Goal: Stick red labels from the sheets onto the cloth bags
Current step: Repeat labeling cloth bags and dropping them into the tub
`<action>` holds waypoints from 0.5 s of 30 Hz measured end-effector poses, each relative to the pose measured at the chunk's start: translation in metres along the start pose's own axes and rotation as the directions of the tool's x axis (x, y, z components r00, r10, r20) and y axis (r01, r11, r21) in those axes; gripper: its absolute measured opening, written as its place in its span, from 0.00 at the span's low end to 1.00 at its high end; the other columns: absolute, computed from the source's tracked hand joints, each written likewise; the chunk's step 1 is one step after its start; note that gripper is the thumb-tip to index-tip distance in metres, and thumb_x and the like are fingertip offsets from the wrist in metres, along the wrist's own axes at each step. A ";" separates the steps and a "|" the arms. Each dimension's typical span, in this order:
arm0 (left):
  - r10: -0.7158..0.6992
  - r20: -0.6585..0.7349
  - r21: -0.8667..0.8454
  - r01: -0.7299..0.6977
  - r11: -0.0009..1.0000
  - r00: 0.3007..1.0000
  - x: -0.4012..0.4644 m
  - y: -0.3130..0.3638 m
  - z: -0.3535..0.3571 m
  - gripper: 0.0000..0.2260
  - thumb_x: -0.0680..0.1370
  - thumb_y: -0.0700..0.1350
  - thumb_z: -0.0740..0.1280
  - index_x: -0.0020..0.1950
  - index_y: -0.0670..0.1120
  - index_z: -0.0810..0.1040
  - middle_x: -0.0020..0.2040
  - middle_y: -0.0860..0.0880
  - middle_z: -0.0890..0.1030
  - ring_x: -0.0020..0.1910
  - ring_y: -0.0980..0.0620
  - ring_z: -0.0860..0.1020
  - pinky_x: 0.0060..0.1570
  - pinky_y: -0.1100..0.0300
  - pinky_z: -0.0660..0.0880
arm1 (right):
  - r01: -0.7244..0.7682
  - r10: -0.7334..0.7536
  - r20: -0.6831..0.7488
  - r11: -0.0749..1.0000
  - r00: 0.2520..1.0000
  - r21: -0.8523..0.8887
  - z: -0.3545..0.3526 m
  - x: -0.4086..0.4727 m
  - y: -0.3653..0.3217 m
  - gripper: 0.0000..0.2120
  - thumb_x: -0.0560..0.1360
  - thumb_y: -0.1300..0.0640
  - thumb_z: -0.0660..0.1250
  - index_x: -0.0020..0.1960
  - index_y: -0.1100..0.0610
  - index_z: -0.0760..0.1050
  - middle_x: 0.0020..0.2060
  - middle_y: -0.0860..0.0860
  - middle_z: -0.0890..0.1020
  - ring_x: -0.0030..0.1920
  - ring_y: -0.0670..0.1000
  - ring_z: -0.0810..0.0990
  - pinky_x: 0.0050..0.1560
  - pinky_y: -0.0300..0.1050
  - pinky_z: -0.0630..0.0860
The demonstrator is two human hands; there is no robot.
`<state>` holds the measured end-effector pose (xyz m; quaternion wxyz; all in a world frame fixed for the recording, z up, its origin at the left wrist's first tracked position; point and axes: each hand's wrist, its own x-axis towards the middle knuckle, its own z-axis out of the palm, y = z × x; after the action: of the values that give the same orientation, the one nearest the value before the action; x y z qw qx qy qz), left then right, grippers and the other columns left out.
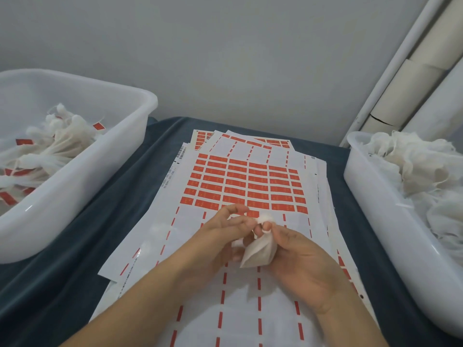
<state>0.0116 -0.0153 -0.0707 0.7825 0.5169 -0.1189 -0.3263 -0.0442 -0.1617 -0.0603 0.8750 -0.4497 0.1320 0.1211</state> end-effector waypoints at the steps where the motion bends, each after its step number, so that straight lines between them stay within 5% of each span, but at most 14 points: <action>1: -0.011 0.022 -0.085 0.013 0.996 1.000 0.000 0.001 0.001 0.20 0.68 0.48 0.71 0.58 0.54 0.72 0.47 0.52 0.83 0.44 0.55 0.82 0.37 0.64 0.77 | 0.010 -0.009 -0.012 1.000 1.000 0.016 0.000 0.002 0.001 0.13 0.69 0.58 0.66 0.49 0.62 0.83 0.55 0.60 0.81 0.61 0.60 0.76 0.64 0.57 0.70; 3: -0.025 -0.002 -0.121 0.024 0.992 1.000 0.001 0.002 0.006 0.20 0.68 0.44 0.72 0.56 0.58 0.72 0.49 0.52 0.82 0.44 0.53 0.82 0.34 0.64 0.77 | 0.022 -0.022 -0.041 1.000 0.999 -0.006 0.002 0.003 0.000 0.14 0.70 0.57 0.66 0.52 0.61 0.82 0.56 0.59 0.81 0.59 0.60 0.78 0.62 0.56 0.73; 5: 0.138 -0.116 0.312 -0.095 0.945 0.984 0.002 -0.002 0.011 0.19 0.72 0.47 0.71 0.55 0.63 0.66 0.57 0.59 0.72 0.51 0.54 0.77 0.37 0.68 0.77 | 0.035 -0.037 -0.050 0.998 0.998 -0.044 0.003 0.004 0.000 0.13 0.72 0.57 0.65 0.53 0.59 0.82 0.56 0.58 0.81 0.58 0.59 0.79 0.59 0.56 0.75; 6: 0.303 -0.113 0.604 -0.176 0.777 0.946 0.001 -0.005 0.012 0.16 0.74 0.53 0.67 0.55 0.64 0.63 0.61 0.63 0.64 0.56 0.57 0.72 0.42 0.70 0.76 | 0.049 -0.052 -0.054 0.997 0.997 -0.057 0.002 0.004 0.000 0.12 0.73 0.57 0.65 0.53 0.57 0.82 0.56 0.57 0.81 0.57 0.58 0.80 0.59 0.56 0.75; 8: 0.545 -0.045 0.841 -0.263 0.473 0.838 -0.003 -0.008 0.015 0.12 0.72 0.63 0.61 0.53 0.65 0.63 0.63 0.68 0.55 0.61 0.63 0.64 0.53 0.70 0.72 | 0.082 -0.089 -0.077 0.992 0.993 -0.097 0.001 0.004 0.001 0.11 0.73 0.56 0.65 0.53 0.53 0.82 0.56 0.55 0.81 0.58 0.57 0.80 0.60 0.57 0.74; 12: 0.801 0.119 0.936 -0.335 0.106 0.586 -0.006 -0.016 0.013 0.10 0.71 0.56 0.66 0.50 0.57 0.73 0.56 0.53 0.72 0.55 0.60 0.67 0.52 0.67 0.69 | 0.121 -0.152 -0.113 0.962 0.982 -0.244 0.005 0.003 0.002 0.09 0.70 0.52 0.66 0.48 0.45 0.83 0.53 0.49 0.83 0.56 0.52 0.81 0.61 0.53 0.74; 15: 0.752 0.077 0.919 -0.338 0.201 0.655 -0.004 -0.012 0.014 0.08 0.71 0.54 0.67 0.46 0.53 0.77 0.49 0.57 0.75 0.47 0.58 0.71 0.48 0.68 0.71 | 0.124 -0.168 -0.109 0.938 0.980 -0.324 0.005 0.002 0.004 0.09 0.70 0.51 0.65 0.46 0.44 0.83 0.49 0.48 0.84 0.53 0.49 0.81 0.59 0.49 0.76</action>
<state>-0.0035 -0.0256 -0.0750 0.4614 0.8132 -0.2892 0.2054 -0.0430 -0.1547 -0.0613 0.7876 -0.5993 0.1359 0.0446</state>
